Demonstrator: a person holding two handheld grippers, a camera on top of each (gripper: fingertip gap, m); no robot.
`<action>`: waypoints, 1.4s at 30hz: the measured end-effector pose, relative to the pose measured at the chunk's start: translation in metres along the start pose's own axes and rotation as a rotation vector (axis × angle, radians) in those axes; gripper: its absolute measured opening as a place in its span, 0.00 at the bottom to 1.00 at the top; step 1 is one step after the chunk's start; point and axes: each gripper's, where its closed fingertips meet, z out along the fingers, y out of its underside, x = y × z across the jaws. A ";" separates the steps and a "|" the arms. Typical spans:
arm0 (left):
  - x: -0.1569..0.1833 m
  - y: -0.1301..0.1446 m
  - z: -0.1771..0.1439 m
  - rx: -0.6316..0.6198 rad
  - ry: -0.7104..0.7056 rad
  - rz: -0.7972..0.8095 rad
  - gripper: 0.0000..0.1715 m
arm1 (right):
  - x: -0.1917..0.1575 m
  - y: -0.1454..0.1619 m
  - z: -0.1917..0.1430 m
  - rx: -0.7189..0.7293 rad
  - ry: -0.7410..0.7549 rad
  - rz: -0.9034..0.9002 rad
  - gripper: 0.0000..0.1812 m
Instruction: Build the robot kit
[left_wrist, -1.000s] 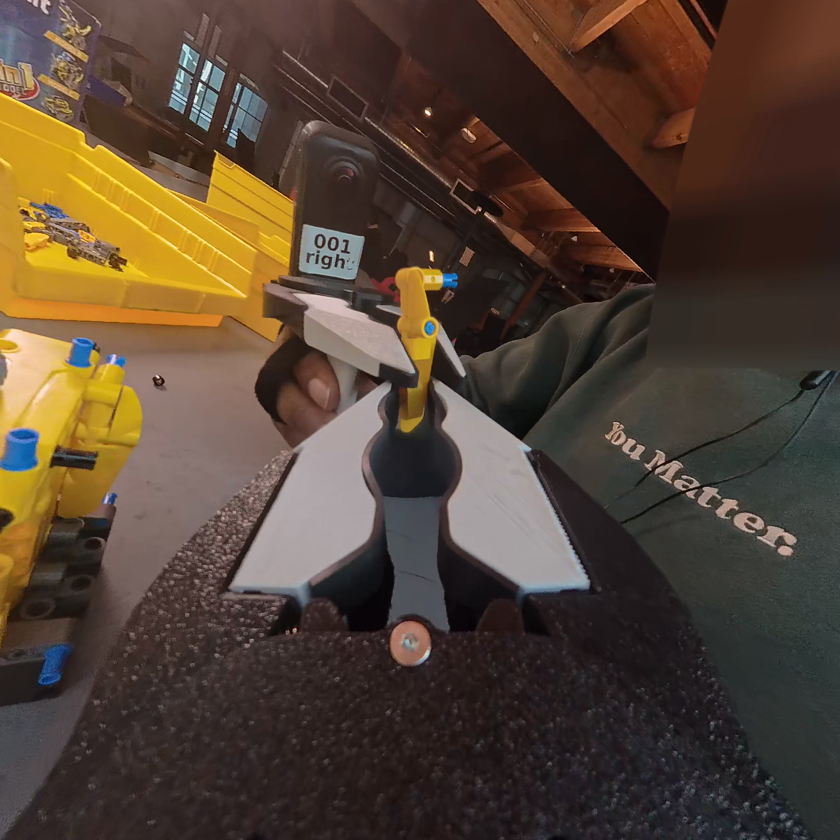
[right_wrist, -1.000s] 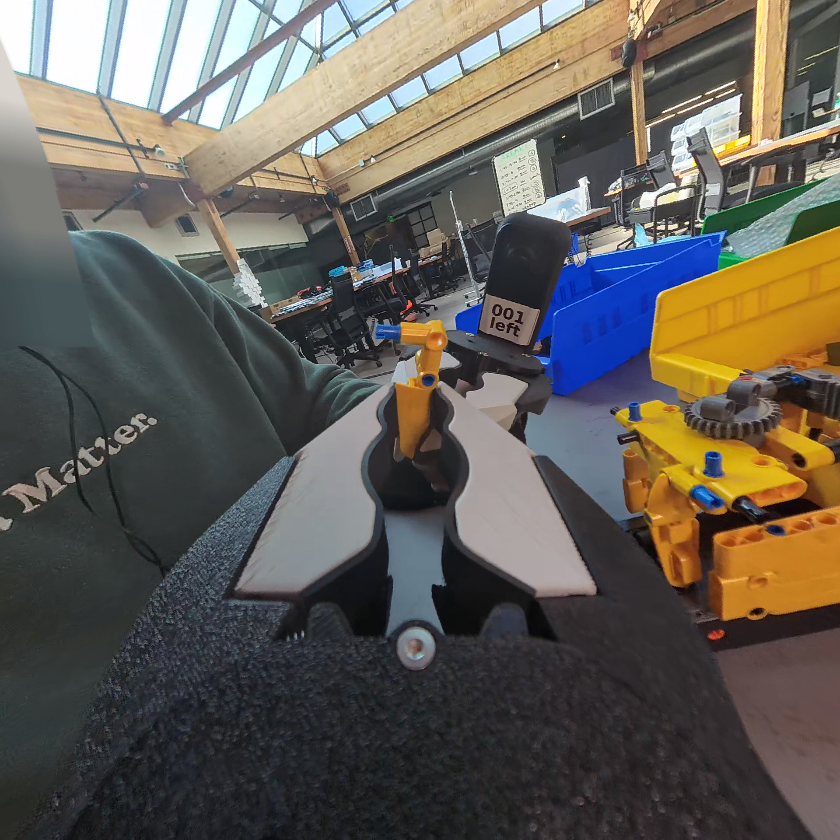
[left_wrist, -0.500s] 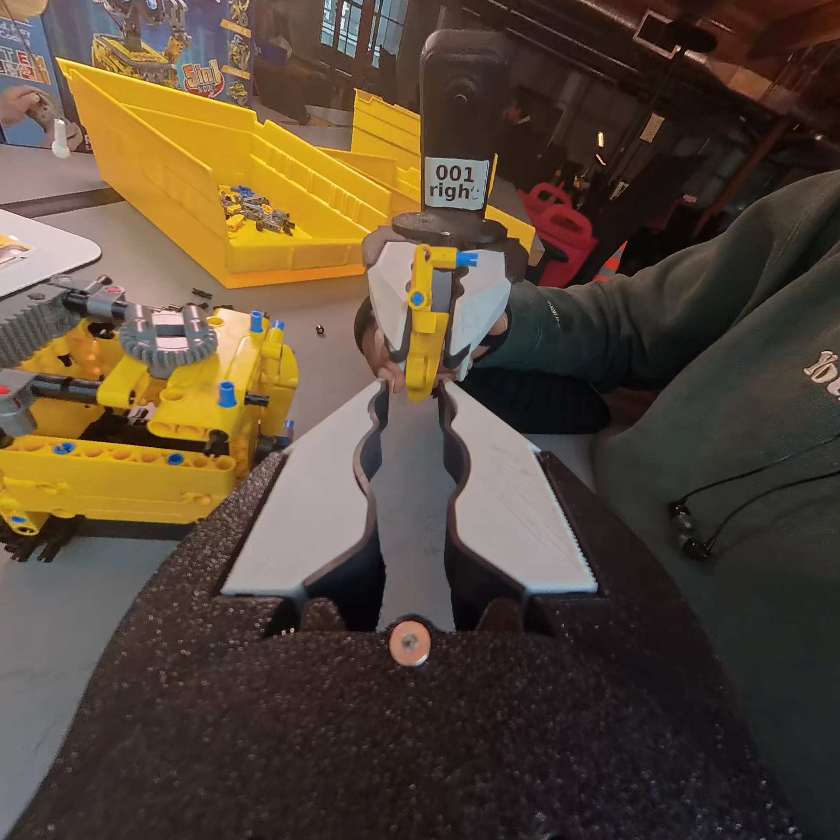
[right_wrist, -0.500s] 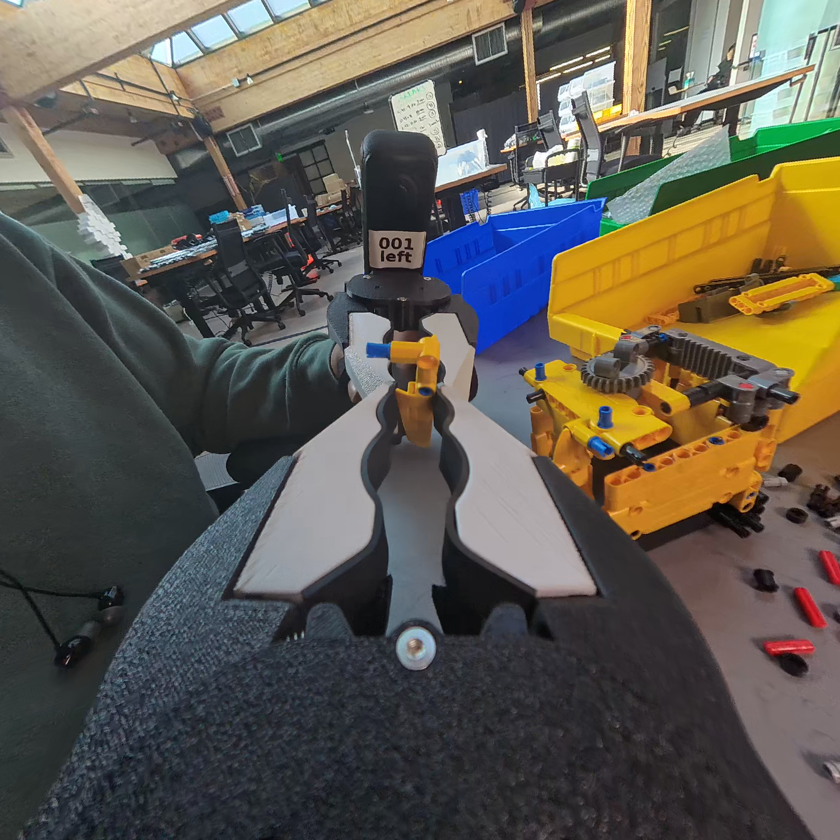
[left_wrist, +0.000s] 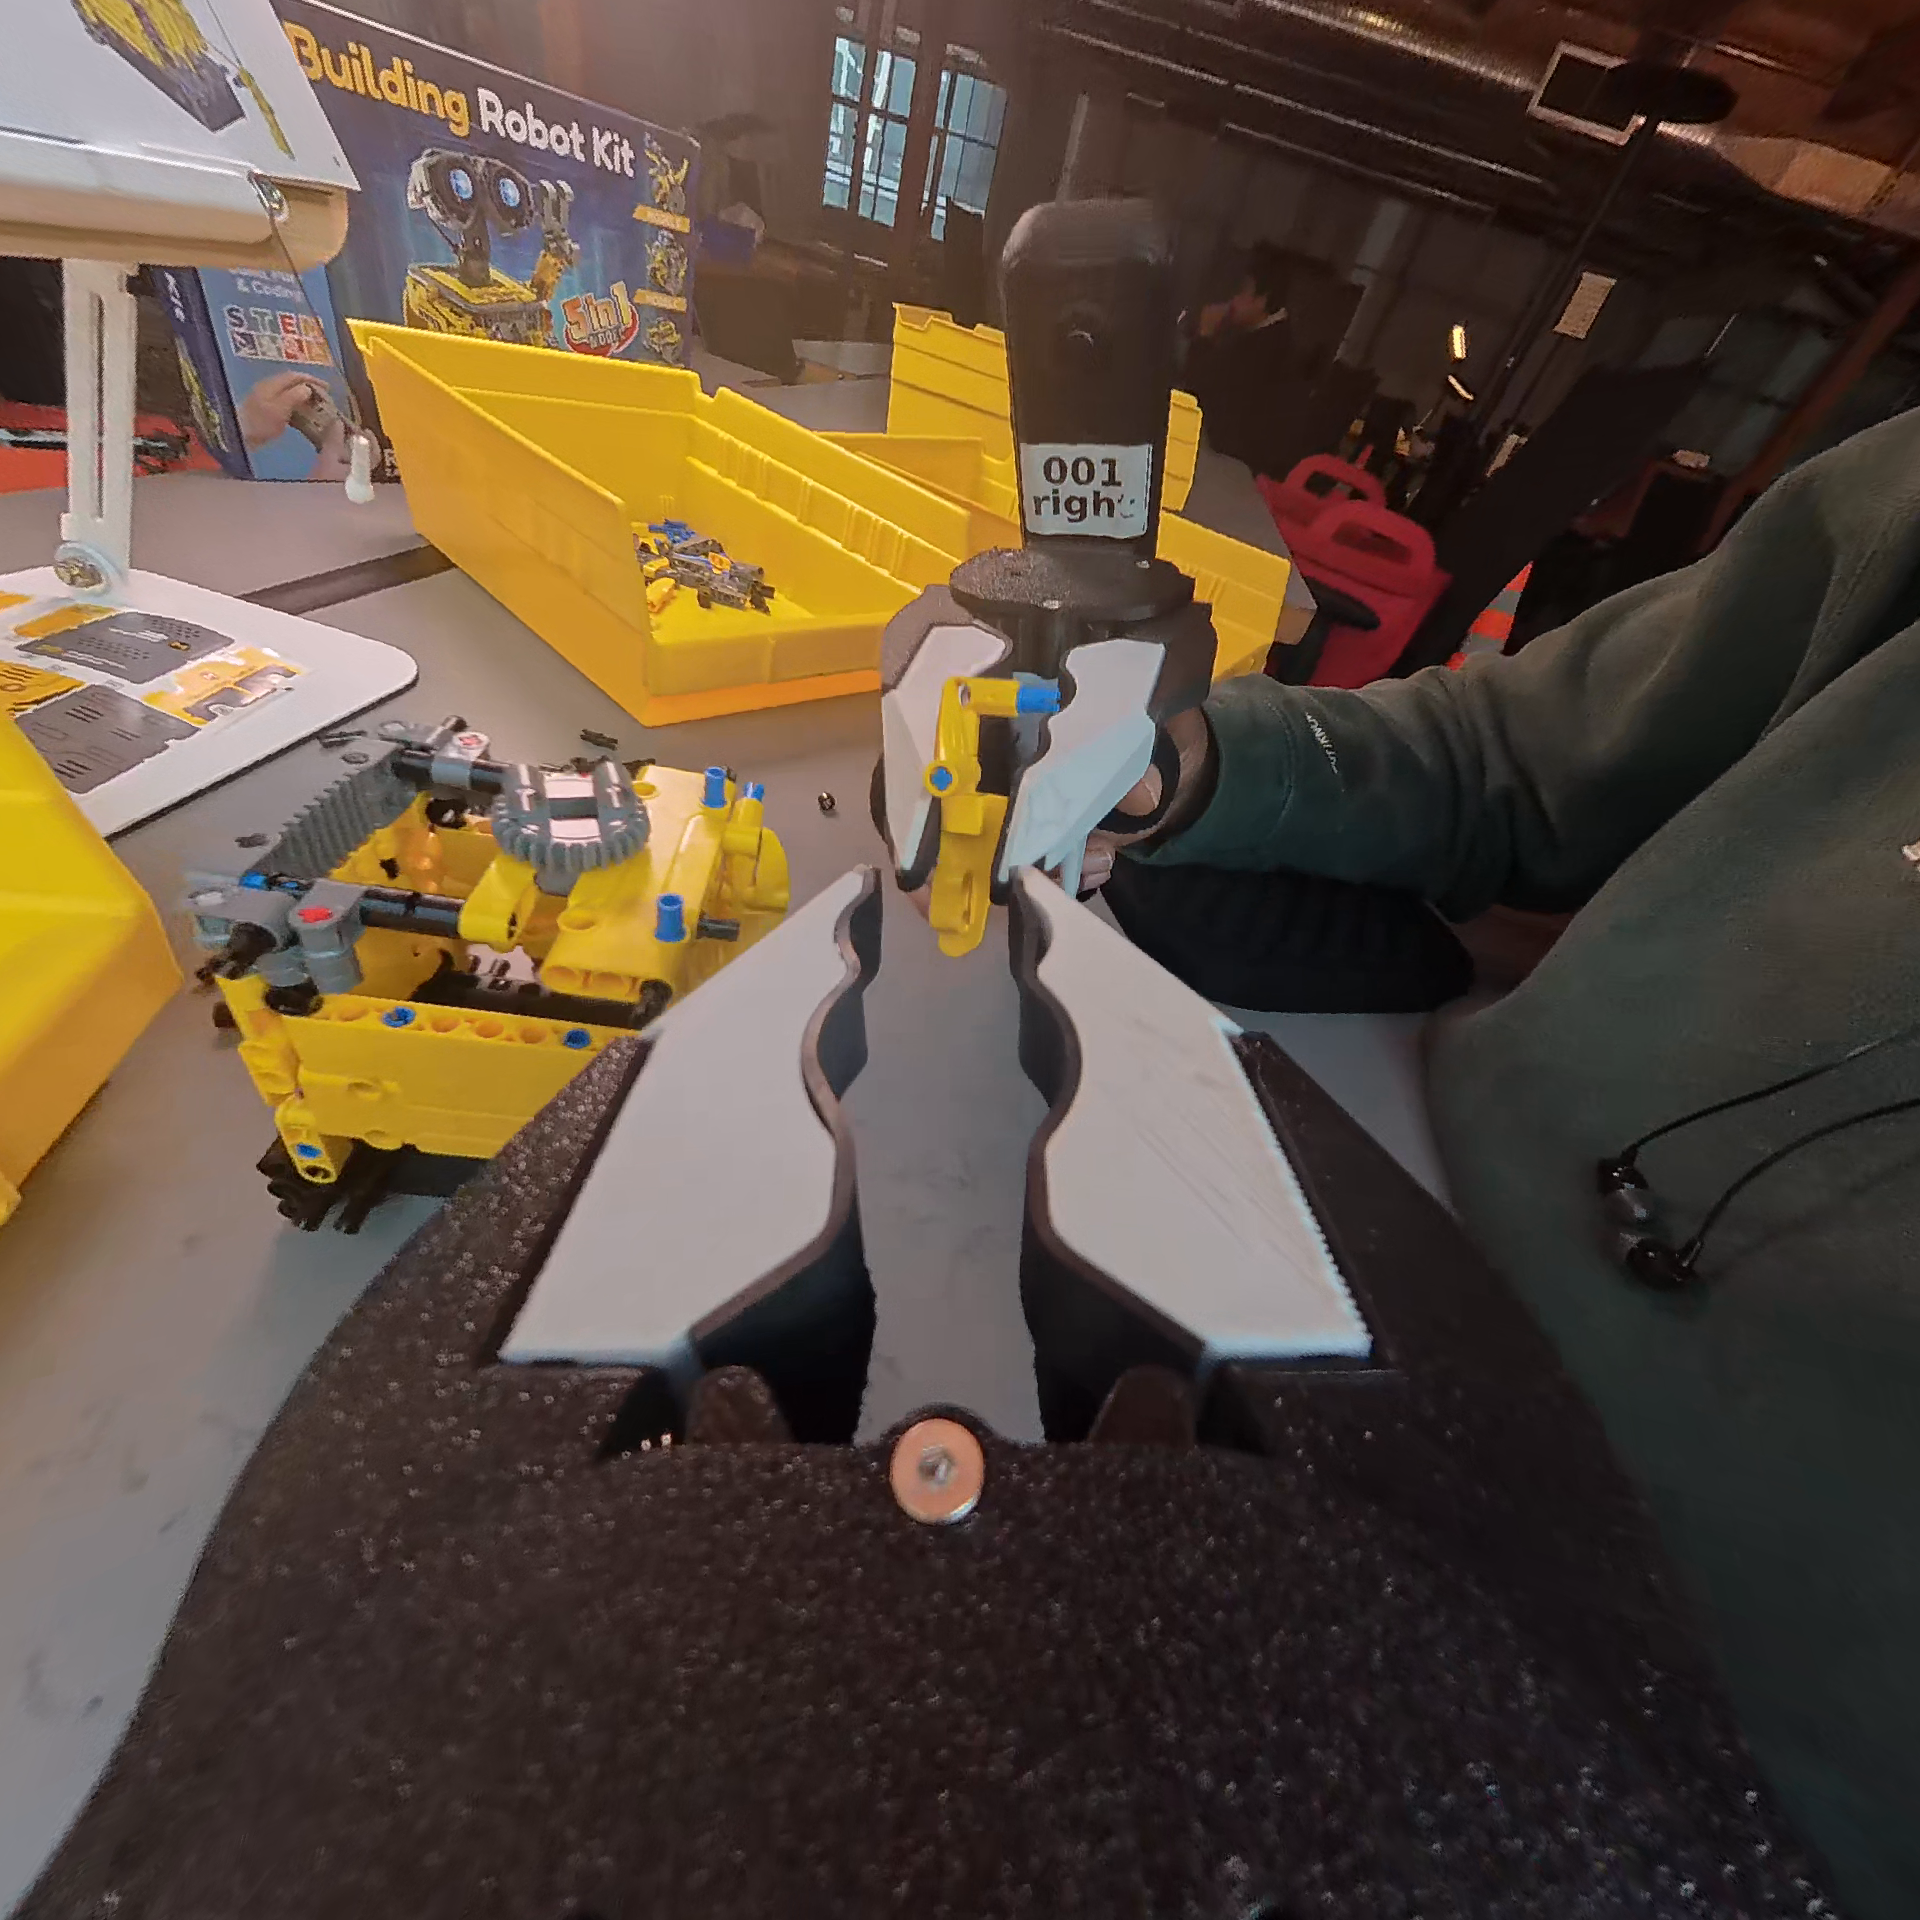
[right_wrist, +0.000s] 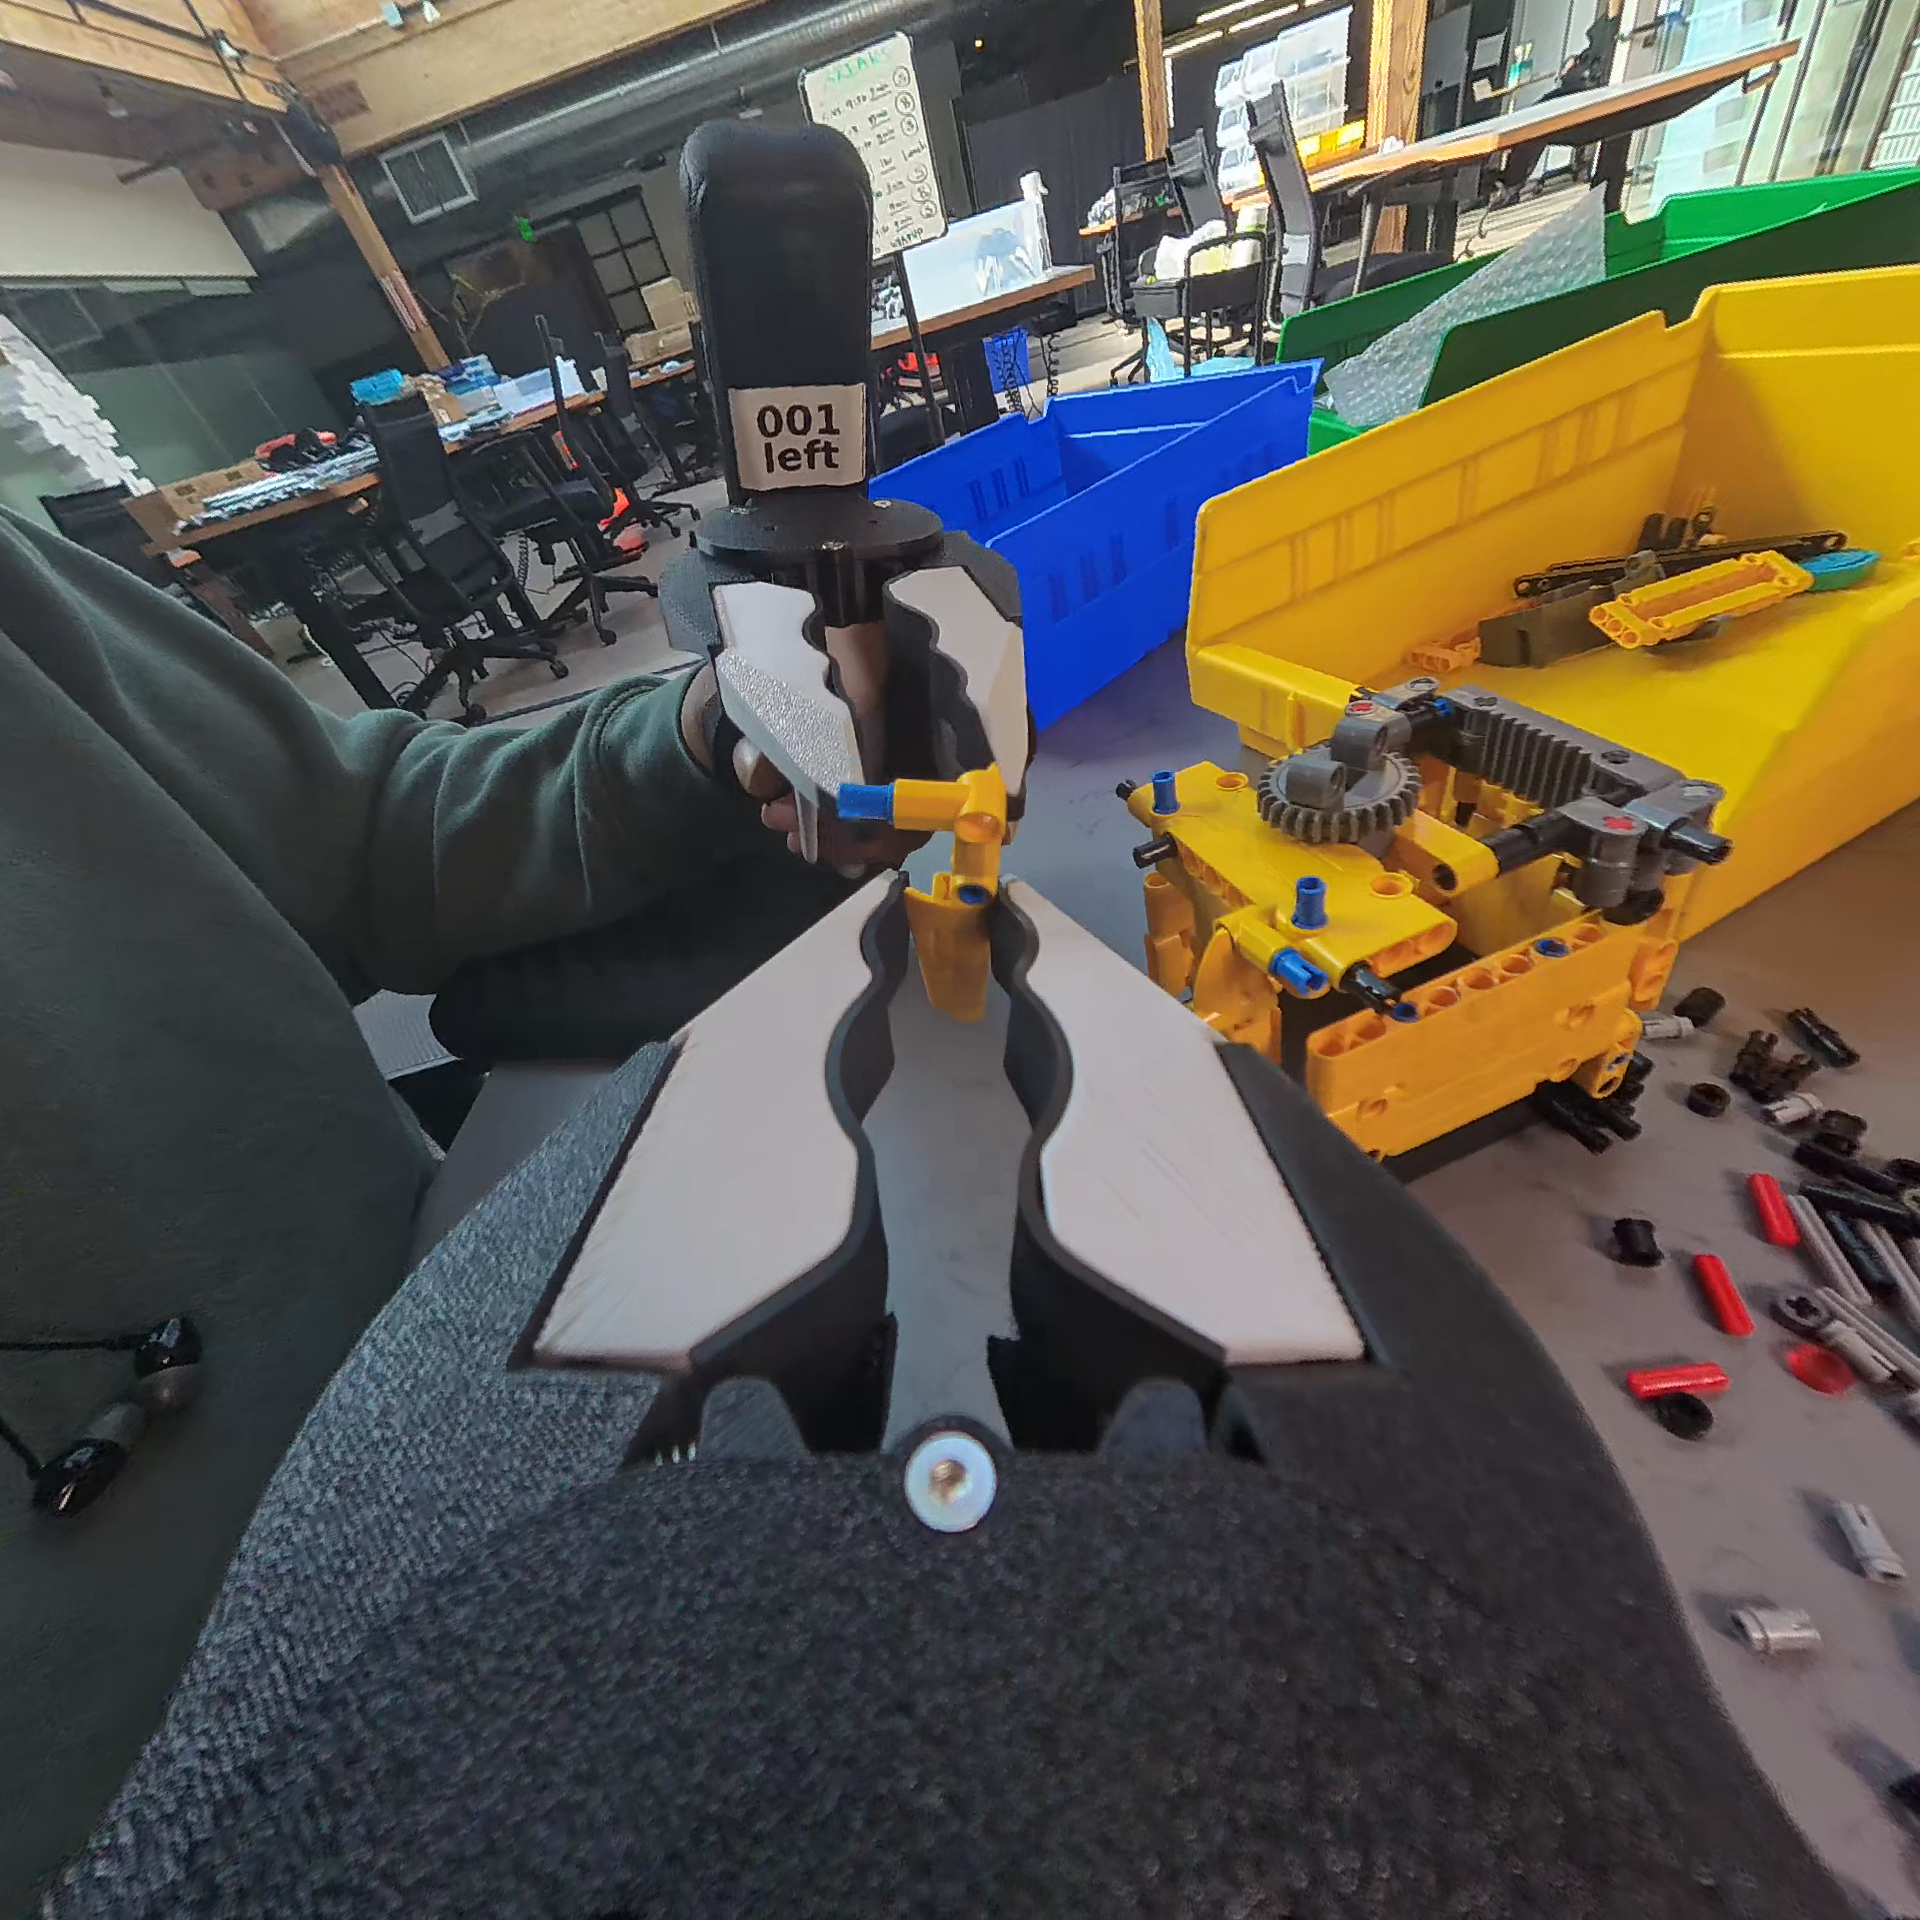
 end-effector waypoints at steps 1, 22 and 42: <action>-0.001 -0.003 -0.002 0.016 -0.003 -0.006 0.13 | -0.001 0.001 0.001 -0.002 -0.010 -0.001 0.08; 0.027 0.003 0.017 -0.018 0.085 0.017 0.04 | -0.032 0.016 0.011 -0.081 -0.149 -0.072 0.08; 0.017 -0.046 0.009 0.297 0.000 -0.036 0.04 | -0.018 -0.012 0.001 0.058 -0.034 -0.126 0.06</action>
